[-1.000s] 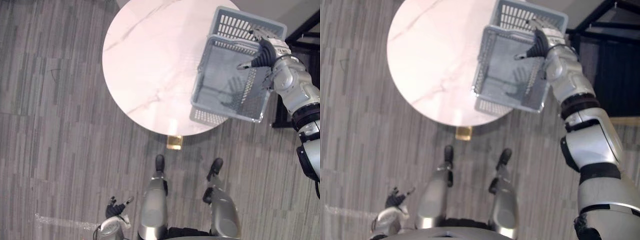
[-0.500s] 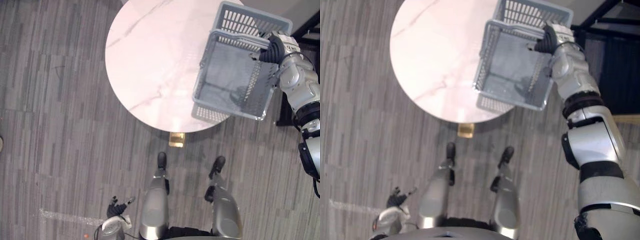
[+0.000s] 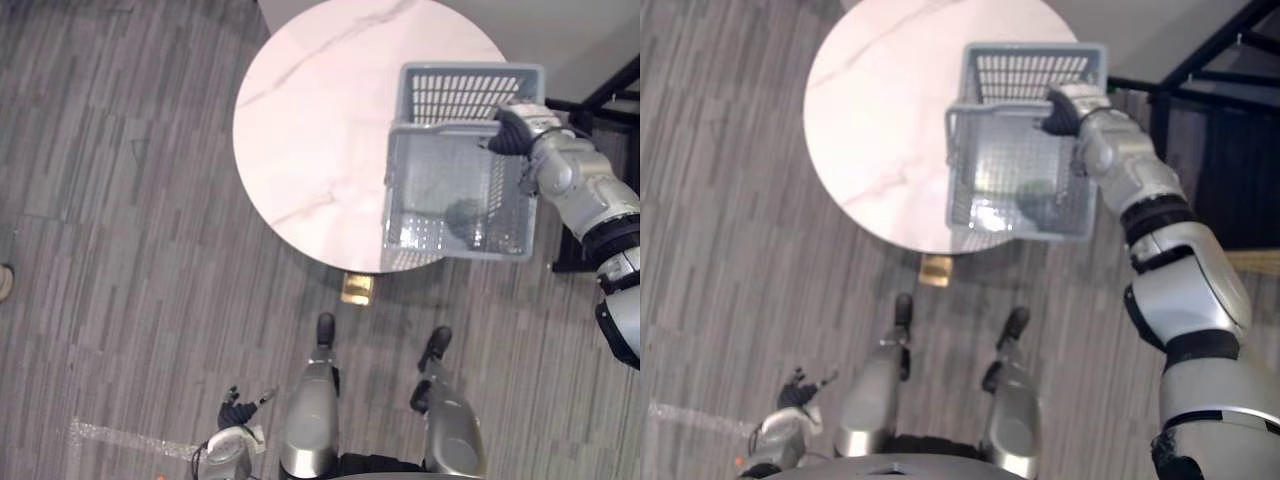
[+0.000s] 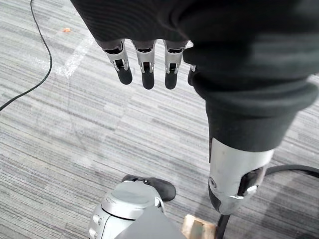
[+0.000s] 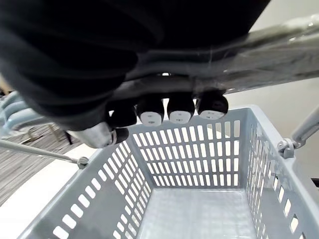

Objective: Pick vegetable in the basket

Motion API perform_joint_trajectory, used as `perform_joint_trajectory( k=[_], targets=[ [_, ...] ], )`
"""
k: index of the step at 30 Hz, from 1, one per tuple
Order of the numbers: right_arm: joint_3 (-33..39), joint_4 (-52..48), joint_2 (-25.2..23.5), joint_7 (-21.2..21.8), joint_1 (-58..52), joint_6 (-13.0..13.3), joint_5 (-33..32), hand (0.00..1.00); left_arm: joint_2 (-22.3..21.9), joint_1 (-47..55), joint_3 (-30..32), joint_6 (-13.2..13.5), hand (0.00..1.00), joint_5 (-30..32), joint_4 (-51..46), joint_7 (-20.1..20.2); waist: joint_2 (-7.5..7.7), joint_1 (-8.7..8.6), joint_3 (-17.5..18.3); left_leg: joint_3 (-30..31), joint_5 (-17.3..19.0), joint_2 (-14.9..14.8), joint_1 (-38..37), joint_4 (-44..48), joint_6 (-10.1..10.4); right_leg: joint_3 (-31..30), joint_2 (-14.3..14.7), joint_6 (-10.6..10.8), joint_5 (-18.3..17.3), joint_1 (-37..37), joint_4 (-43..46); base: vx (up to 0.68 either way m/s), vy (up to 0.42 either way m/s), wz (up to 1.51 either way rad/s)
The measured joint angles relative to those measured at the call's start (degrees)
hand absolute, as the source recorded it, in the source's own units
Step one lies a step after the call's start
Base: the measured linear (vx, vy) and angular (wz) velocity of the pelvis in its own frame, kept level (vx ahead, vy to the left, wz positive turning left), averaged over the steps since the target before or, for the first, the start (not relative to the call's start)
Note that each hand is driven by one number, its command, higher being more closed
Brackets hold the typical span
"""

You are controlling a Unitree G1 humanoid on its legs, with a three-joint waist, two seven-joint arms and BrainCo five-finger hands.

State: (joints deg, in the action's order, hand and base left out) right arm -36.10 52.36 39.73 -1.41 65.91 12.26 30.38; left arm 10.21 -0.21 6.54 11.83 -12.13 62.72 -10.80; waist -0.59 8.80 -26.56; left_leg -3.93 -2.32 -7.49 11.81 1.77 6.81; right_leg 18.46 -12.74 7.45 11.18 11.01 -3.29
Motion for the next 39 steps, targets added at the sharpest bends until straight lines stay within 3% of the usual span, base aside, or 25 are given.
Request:
perform_joint_trajectory(
  k=[6, 12, 16, 26, 31, 39],
  targets=[
    [-5.4, -8.7, -0.2, 3.0, -7.3, 2.5, 1.1, 1.00, -0.1, 0.0, 0.6, -0.9, 0.00, 2.3, 0.6, 0.0, 0.89, 0.09, 3.8, -0.6, -2.0, -0.3, -3.3, -3.9, 0.2, -0.4, 0.5, 0.0, -0.1, -1.7, -0.8, 0.00, -0.004, -0.03],
    [-5.8, -20.2, 0.8, 5.8, -15.7, 3.4, -0.5, 1.00, -0.1, 1.1, 2.1, -2.3, 0.00, 4.6, 1.1, 0.1, 4.68, -1.01, 10.3, -3.6, -2.0, -1.1, -6.9, -5.8, 0.6, -3.1, 1.7, 0.0, 0.0, -3.2, -2.7, 0.02, -0.008, -0.24],
    [-5.9, -30.6, 6.1, 7.8, -21.4, 4.7, -4.4, 1.00, -0.1, 1.9, 2.5, -2.5, 0.00, 6.2, 1.1, 1.2, 6.17, -2.58, 13.3, -5.0, -1.5, -1.6, -8.8, -6.3, 1.1, -4.3, 2.3, 0.1, 0.0, -3.9, -2.7, 0.01, -0.006, -0.16],
    [-4.0, -46.2, 14.3, 12.9, -38.6, 7.3, -11.3, 1.00, -0.1, 5.3, 2.8, -3.2, 0.00, 9.2, 1.4, 2.9, 6.17, -5.27, 18.5, -7.5, -0.8, -2.0, -11.0, -6.8, 1.5, -6.5, 2.9, 0.0, -0.1, -4.3, -2.8, -0.01, -0.003, -0.14],
    [-1.8, -47.5, 15.3, 14.3, -43.4, 8.1, -12.0, 1.00, -0.1, 6.5, 2.8, -3.3, 0.00, 10.7, 2.0, 4.3, 6.26, -5.59, 19.3, -9.4, -0.3, -2.0, -12.2, -6.9, 1.8, -8.5, 3.1, 0.3, -0.3, -4.0, -2.8, -0.02, 0.000, -0.18],
    [2.2, -47.6, 15.3, 13.1, -51.3, 8.1, -12.3, 1.00, -1.4, 9.3, 4.2, -3.3, 0.00, 10.6, 3.3, 5.1, 4.96, -6.60, 21.0, -10.1, 1.9, -3.0, -12.1, -3.4, 2.5, -9.3, 3.8, 0.0, -0.5, -4.8, -2.8, 0.00, -0.009, -0.08]
  ],
)
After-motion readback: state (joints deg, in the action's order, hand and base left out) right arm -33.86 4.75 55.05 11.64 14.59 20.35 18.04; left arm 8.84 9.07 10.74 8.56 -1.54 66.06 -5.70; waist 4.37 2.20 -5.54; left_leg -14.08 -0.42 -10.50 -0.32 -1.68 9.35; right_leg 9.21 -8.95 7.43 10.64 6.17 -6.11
